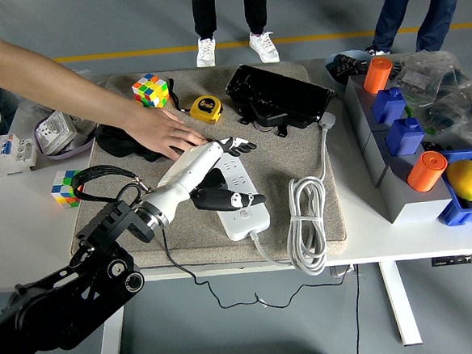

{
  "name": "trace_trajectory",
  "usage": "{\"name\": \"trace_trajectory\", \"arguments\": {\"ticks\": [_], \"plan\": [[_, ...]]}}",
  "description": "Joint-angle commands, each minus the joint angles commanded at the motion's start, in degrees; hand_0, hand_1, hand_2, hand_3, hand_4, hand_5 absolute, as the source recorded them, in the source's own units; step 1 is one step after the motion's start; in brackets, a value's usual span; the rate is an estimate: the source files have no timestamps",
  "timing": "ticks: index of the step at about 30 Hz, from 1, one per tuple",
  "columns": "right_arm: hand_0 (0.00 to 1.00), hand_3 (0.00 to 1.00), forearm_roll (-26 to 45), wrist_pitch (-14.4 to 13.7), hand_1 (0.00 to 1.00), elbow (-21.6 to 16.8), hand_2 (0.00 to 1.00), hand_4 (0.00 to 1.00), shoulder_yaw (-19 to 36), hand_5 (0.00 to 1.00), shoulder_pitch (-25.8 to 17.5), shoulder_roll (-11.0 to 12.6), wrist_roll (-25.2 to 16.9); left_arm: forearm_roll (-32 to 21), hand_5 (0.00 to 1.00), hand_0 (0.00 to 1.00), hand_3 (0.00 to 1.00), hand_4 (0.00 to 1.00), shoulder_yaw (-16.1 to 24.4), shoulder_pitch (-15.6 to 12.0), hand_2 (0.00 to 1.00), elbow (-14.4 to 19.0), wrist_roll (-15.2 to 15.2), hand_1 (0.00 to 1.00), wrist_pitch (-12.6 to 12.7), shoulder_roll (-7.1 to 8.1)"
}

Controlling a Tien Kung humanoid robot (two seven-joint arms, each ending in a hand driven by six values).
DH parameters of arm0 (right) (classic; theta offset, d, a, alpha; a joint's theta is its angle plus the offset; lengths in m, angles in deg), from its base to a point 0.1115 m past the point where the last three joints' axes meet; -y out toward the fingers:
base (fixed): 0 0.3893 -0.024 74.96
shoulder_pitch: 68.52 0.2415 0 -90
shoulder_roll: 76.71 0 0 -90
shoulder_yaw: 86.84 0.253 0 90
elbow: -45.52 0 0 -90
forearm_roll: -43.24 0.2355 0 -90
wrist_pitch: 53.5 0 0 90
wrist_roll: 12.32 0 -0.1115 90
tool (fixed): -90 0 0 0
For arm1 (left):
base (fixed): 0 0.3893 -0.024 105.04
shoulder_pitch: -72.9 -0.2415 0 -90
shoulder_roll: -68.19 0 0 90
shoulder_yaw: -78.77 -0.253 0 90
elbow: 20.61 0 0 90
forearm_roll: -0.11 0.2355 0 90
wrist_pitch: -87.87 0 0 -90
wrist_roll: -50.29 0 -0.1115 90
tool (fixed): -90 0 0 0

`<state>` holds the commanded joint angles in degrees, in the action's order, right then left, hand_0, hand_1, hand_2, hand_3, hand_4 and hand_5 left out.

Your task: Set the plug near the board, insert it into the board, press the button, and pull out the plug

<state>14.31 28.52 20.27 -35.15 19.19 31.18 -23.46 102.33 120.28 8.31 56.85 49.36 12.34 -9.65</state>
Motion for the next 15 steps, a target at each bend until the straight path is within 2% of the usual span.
{"name": "trace_trajectory", "arguments": {"ticks": [3, 4, 6, 9, 10, 15], "plan": [[0.600, 0.545, 0.0, 0.0, 0.604, 0.0, 0.553, 0.752, -0.1, 0.240, 0.0, 0.0, 0.0, 1.5, 0.466, 0.735, 0.808, 0.998, -0.2, 0.4, 0.811, -1.6, -0.7, 0.771, 1.4, -0.35], [0.600, 0.545, 0.0, 0.0, 0.605, 0.0, 0.552, 0.751, -0.1, 0.237, 0.1, 0.1, 0.0, 2.4, 0.446, 0.683, 0.790, 0.998, -0.2, 0.6, 0.763, -2.4, -1.2, 0.693, 2.0, -0.54], [0.600, 0.545, 0.0, 0.0, 0.605, 0.0, 0.552, 0.751, -0.1, 0.237, 0.0, 0.1, 0.0, 3.4, 0.446, 0.683, 0.790, 0.998, -0.4, 0.9, 0.763, -3.4, -2.1, 0.693, 2.7, -0.80], [0.600, 0.545, 0.1, 0.0, 0.605, 0.0, 0.552, 0.751, -0.1, 0.237, 0.0, 0.2, 0.0, 4.1, 0.446, 0.683, 0.790, 0.998, -0.4, 1.4, 0.763, -5.0, -3.2, 0.693, 3.0, -1.23], [0.600, 0.544, 0.1, 0.0, 0.604, 0.0, 0.552, 0.751, -0.1, 0.236, 0.0, 0.3, 0.0, 4.5, 0.458, 0.638, 0.757, 0.998, -0.5, 1.5, 0.716, -5.5, -3.7, 0.665, 3.0, -1.38], [0.600, 0.544, 0.1, 0.0, 0.604, -0.1, 0.552, 0.751, -0.3, 0.236, -0.1, 0.4, -0.1, 5.4, 0.458, 0.638, 0.757, 0.998, -0.8, 1.9, 0.716, -8.0, -5.7, 0.665, 2.8, -2.19]]}}
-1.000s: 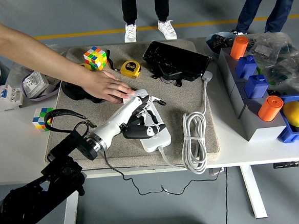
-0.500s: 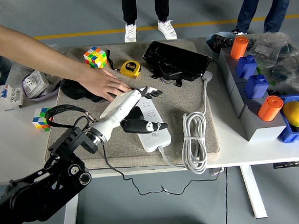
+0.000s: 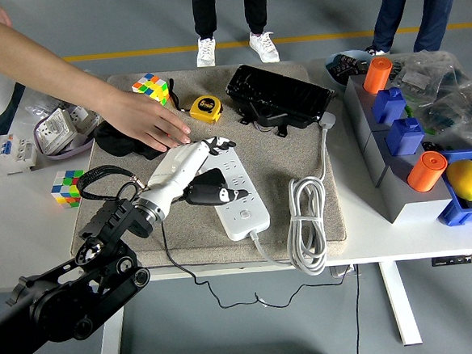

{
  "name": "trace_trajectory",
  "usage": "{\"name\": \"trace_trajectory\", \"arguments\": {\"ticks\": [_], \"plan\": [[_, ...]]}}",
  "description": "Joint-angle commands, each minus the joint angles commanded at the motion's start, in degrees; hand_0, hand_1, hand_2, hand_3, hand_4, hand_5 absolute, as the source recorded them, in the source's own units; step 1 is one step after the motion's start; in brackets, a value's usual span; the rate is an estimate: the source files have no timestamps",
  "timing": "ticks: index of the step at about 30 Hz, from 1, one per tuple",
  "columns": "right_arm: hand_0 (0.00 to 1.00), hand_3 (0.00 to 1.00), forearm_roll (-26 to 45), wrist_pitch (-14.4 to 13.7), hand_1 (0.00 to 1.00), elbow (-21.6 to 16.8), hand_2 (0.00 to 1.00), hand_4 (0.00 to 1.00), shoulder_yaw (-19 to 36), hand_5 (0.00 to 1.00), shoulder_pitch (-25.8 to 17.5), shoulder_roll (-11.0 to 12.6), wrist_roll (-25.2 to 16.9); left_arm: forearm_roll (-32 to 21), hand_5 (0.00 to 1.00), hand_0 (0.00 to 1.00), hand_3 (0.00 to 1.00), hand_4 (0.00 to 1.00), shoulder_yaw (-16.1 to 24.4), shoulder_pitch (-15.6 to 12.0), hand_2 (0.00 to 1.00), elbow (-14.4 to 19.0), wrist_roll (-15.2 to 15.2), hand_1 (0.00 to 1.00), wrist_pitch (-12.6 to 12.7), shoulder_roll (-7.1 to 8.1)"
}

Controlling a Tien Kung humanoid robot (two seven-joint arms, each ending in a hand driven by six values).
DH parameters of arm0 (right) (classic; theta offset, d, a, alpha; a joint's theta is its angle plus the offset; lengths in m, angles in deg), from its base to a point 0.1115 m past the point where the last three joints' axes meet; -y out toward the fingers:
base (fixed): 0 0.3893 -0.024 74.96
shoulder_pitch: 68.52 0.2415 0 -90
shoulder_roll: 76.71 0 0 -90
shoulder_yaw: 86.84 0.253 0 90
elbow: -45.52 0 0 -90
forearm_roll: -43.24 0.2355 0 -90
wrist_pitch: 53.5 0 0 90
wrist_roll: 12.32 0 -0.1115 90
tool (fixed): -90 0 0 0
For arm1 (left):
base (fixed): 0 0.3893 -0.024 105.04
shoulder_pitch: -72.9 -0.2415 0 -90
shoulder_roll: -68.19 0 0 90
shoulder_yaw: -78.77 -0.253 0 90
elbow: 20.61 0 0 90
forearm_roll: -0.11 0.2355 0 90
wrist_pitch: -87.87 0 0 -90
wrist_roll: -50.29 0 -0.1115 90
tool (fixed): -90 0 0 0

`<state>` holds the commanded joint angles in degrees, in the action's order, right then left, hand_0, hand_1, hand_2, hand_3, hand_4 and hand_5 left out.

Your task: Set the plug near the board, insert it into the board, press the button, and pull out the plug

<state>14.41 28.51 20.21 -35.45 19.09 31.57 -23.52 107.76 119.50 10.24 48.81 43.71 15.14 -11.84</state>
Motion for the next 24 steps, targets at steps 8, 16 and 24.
{"name": "trace_trajectory", "arguments": {"ticks": [8, 16, 24], "plan": [[0.600, 0.545, 0.0, 0.0, 0.604, -0.1, 0.552, 0.750, -0.1, 0.235, -0.1, 0.1, -0.1, 3.6, 0.453, 0.571, 0.721, 0.998, 0.0, 1.0, 0.650, -3.9, -1.9, 0.627, 0.6, -1.28], [0.600, 0.545, 0.0, -0.1, 0.604, -0.1, 0.552, 0.750, 0.3, 0.234, -0.1, 0.0, -0.1, 6.5, 0.446, 0.542, 0.671, 0.998, 0.1, 2.0, 0.622, -6.8, -4.0, 0.612, 0.6, -1.84], [0.600, 0.545, -0.1, -0.1, 0.604, -0.1, 0.552, 0.750, 0.3, 0.234, -0.1, 0.0, -0.2, 8.9, 0.407, 0.493, 0.615, 0.998, -0.3, 2.5, 0.558, -8.0, -6.3, 0.573, -0.7, -1.74]]}}
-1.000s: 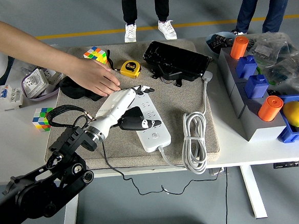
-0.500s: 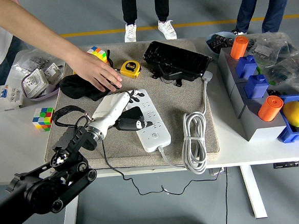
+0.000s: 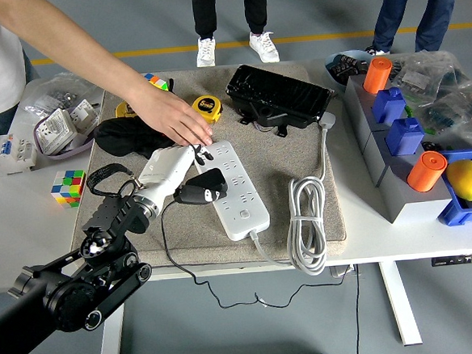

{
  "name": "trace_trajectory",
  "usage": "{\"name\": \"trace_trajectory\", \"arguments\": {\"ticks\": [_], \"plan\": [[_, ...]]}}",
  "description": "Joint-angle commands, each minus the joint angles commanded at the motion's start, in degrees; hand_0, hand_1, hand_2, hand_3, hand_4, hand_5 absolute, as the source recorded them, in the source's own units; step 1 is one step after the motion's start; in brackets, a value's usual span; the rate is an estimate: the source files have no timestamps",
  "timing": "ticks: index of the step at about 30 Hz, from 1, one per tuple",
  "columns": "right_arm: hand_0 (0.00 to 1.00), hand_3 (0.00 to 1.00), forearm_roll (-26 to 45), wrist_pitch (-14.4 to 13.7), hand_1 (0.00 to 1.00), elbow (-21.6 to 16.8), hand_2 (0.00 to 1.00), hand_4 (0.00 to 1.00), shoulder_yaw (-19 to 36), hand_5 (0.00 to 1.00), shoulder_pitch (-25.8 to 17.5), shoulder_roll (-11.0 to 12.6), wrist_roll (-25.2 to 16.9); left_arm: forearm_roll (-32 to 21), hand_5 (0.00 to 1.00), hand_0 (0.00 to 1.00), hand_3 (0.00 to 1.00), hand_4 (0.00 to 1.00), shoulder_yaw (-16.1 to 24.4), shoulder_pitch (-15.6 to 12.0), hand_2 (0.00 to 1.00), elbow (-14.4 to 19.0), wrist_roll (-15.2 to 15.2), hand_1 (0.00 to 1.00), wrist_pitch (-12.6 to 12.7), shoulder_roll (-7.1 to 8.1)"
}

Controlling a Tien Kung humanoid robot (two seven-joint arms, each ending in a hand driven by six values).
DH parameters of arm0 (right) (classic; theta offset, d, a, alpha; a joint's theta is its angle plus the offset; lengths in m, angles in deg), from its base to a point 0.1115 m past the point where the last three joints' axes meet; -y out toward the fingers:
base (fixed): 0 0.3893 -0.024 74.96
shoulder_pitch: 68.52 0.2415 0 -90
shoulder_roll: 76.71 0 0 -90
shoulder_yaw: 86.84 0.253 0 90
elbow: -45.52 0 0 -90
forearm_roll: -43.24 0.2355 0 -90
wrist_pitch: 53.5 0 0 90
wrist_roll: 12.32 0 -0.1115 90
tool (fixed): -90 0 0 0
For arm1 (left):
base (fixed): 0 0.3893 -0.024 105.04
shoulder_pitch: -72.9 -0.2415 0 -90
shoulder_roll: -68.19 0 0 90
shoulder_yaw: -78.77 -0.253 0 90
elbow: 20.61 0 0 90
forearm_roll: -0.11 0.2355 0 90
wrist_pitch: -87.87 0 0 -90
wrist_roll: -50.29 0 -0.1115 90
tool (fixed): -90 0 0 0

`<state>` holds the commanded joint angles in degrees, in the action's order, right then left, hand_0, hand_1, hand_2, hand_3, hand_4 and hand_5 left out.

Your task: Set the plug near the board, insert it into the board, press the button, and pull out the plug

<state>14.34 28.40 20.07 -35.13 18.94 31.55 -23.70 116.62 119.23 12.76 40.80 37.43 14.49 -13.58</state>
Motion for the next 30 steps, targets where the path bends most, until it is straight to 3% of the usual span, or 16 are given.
{"name": "trace_trajectory", "arguments": {"ticks": [1, 6, 7, 12, 13, 20, 30], "plan": [[0.601, 0.546, 0.0, 0.0, 0.604, 0.0, 0.553, 0.751, 0.0, 0.233, 0.0, 0.0, 0.0, 0.1, 0.267, 0.404, 0.562, 0.929, 0.0, 0.0, 0.515, -0.1, -0.1, 0.500, 0.0, 0.02], [0.601, 0.546, 0.0, 0.0, 0.604, 0.0, 0.553, 0.751, 0.1, 0.233, 0.0, -0.1, 0.0, 0.2, 0.267, 0.404, 0.562, 0.929, -0.2, 0.2, 0.515, -0.5, 0.0, 0.500, 0.7, 0.03], [0.601, 0.545, 0.0, 0.0, 0.604, 0.0, 0.553, 0.751, 0.1, 0.231, 0.0, -0.1, 0.0, 0.3, 0.155, 0.327, 0.533, 0.830, -0.3, 0.2, 0.475, -0.5, 0.1, 0.451, 0.9, 0.03], [0.601, 0.545, -0.2, 0.0, 0.604, -0.1, 0.553, 0.751, 0.3, 0.231, 0.0, -0.1, 0.0, 0.0, 0.155, 0.327, 0.533, 0.830, -0.8, 0.4, 0.475, -0.8, -0.1, 0.451, 1.1, -0.07], [0.602, 0.545, -0.2, 0.0, 0.604, -0.2, 0.553, 0.752, 0.4, 0.232, 0.0, -0.1, 0.0, -0.1, 0.108, 0.276, 0.526, 0.789, -0.9, 0.4, 0.405, -0.8, -0.1, 0.392, 1.1, -0.08], [0.602, 0.545, -0.4, 0.0, 0.604, -0.4, 0.552, 0.751, 0.5, 0.232, 0.0, -0.1, -0.1, -0.8, 0.089, 0.252, 0.517, 0.780, -1.3, 0.6, 0.373, -0.9, -0.7, 0.362, -0.1, -0.11], [0.602, 0.546, -0.5, -0.1, 0.604, -0.3, 0.553, 0.751, 0.6, 0.231, 0.0, -0.2, -0.1, -3.5, 0.079, 0.235, 0.504, 0.772, -1.6, 0.7, 0.331, -0.4, 2.4, 0.335, 3.0, 0.06]]}}
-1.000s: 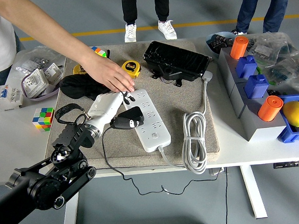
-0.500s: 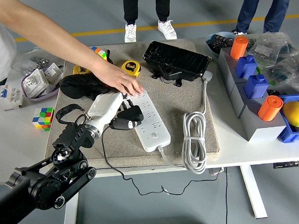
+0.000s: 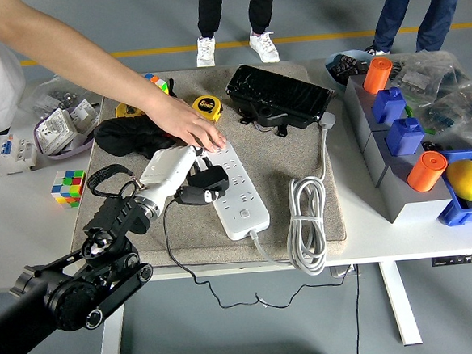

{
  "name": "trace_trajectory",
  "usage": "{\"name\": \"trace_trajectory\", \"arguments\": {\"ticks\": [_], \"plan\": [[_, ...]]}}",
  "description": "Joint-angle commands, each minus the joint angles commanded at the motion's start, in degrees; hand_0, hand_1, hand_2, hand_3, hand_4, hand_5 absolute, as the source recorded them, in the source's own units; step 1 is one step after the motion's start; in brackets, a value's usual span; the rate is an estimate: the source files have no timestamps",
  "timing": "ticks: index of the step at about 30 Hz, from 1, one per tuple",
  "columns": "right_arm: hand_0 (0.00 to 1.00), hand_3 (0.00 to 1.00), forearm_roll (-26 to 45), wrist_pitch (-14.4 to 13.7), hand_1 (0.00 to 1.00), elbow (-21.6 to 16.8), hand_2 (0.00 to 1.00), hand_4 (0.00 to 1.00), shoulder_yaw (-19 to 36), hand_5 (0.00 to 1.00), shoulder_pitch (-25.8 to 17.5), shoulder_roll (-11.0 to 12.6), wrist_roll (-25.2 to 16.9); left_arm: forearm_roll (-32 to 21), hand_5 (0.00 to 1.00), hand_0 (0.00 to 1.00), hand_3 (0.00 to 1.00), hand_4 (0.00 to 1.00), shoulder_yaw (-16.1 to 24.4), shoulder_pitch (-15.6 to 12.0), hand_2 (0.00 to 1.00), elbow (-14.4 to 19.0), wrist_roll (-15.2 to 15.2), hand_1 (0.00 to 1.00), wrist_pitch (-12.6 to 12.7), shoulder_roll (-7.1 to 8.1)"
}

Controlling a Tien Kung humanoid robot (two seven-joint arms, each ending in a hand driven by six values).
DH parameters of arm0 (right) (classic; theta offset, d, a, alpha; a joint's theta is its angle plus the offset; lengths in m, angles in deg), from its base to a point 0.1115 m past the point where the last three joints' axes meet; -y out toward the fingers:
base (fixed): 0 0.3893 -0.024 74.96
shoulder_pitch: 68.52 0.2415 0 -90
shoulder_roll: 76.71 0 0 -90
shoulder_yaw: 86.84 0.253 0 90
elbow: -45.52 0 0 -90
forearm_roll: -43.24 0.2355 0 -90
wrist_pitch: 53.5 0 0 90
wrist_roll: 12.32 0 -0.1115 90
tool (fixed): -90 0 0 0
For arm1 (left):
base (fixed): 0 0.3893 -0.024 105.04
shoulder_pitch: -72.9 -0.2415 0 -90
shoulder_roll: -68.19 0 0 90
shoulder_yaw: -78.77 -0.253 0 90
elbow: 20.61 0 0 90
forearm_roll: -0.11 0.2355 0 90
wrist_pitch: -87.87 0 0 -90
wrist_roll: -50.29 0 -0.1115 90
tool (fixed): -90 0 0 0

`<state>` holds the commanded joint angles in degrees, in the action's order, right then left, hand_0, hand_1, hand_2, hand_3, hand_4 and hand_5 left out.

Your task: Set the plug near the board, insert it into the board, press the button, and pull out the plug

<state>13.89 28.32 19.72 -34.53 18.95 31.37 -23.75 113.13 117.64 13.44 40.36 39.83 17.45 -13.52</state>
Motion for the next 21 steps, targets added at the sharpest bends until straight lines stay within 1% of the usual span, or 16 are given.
{"name": "trace_trajectory", "arguments": {"ticks": [1, 6, 10, 15, 18, 21], "plan": [[0.602, 0.546, 0.0, 0.0, 0.604, 0.0, 0.553, 0.752, 0.0, 0.230, 0.0, 0.0, 0.0, -0.2, 0.075, 0.223, 0.496, 0.770, 0.0, 0.0, 0.317, 0.0, 0.2, 0.329, 0.2, 0.01], [0.602, 0.546, 0.0, 0.0, 0.604, 0.0, 0.553, 0.752, 0.0, 0.230, -0.1, 0.0, 0.0, -1.8, 0.075, 0.223, 0.496, 0.770, 0.1, -0.1, 0.317, 0.0, 1.2, 0.329, 0.5, 0.09], [0.602, 0.546, -0.1, 0.0, 0.604, 0.0, 0.553, 0.753, 0.1, 0.228, -0.2, -0.1, 0.0, -3.5, 0.081, 0.220, 0.491, 0.767, 0.1, -0.2, 0.319, -0.1, 2.9, 0.318, 1.5, 0.23], [0.602, 0.546, -0.1, 0.0, 0.604, 0.0, 0.552, 0.753, 0.1, 0.228, -0.2, -0.1, 0.0, -4.3, 0.094, 0.217, 0.489, 0.777, 0.2, -0.4, 0.317, -0.3, 4.4, 0.309, 1.8, 0.35], [0.602, 0.546, -0.1, 0.0, 0.604, 0.0, 0.552, 0.753, 0.3, 0.228, -0.2, -0.2, -0.1, -5.3, 0.094, 0.217, 0.489, 0.777, 0.9, -0.7, 0.317, 0.5, 5.4, 0.309, 2.2, 0.50], [0.602, 0.546, -0.1, 0.0, 0.603, 0.0, 0.552, 0.752, 0.3, 0.228, -0.2, -0.2, -0.1, -6.2, 0.101, 0.212, 0.486, 0.776, 1.8, -0.8, 0.313, 1.9, 6.4, 0.305, 2.5, 0.86]]}}
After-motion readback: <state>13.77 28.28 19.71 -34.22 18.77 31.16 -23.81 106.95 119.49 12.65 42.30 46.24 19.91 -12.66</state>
